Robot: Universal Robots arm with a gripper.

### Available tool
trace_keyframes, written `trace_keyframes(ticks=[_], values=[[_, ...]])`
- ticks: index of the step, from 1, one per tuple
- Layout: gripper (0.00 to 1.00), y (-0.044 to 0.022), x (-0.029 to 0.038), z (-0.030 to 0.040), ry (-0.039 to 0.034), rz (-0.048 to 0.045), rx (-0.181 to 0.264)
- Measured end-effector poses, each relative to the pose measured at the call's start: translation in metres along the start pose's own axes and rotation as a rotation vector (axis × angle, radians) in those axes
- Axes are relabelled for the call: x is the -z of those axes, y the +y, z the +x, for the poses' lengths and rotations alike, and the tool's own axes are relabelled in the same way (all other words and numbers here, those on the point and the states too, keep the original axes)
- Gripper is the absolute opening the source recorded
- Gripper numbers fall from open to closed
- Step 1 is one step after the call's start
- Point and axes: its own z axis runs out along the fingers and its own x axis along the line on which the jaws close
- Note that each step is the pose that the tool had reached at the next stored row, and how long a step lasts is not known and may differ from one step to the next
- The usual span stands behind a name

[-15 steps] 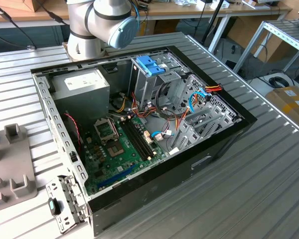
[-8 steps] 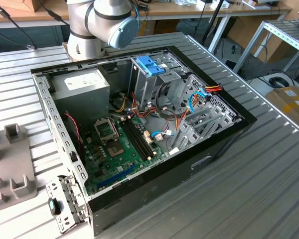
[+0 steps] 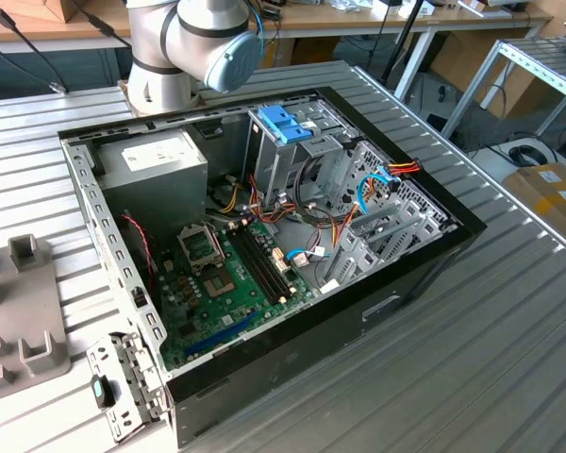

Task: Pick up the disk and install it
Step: 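Pick up the disk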

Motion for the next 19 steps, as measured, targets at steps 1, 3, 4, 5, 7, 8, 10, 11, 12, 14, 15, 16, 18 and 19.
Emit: trace_keyframes(ticks=[1, 3, 4, 5, 7, 8, 10, 11, 12, 14, 15, 16, 18, 19], values=[[0.37, 0.0, 0.0014, -0.0001, -0.0002, 0.0, 0.0], [0.37, 0.0001, 0.0061, -0.0002, -0.0009, 0.0, 0.0], [0.37, 0.0001, 0.0075, -0.0002, -0.001, -0.0002, 0.0], [0.37, 0.0002, 0.0099, -0.0003, -0.0013, -0.0002, 0.0], [0.37, 0.0002, 0.0131, -0.0004, -0.0016, -0.0001, 0.0], [0.37, 0.0003, 0.0155, -0.0005, -0.0018, -0.0002, 0.0], [0.37, 0.0003, 0.02, -0.0006, -0.0024, -0.0002, 0.0], [0.37, 0.0004, 0.0221, -0.0007, -0.0026, -0.0003, 0.0], [0.37, 0.0004, 0.0252, -0.0008, -0.0031, -0.0003, 0.0], [0.37, 0.0005, 0.0299, -0.001, -0.0042, -0.0003, 0.0], [0.37, 0.0005, 0.033, -0.0011, -0.0046, -0.0005, 0.0], [0.37, 0.0006, 0.0351, -0.0012, -0.005, -0.0005, 0.0], [0.37, 0.0007, 0.0404, -0.0014, -0.0061, -0.0005, 0.0], [0.37, 0.0008, 0.0457, -0.0016, -0.0071, -0.0007, 0.0]])
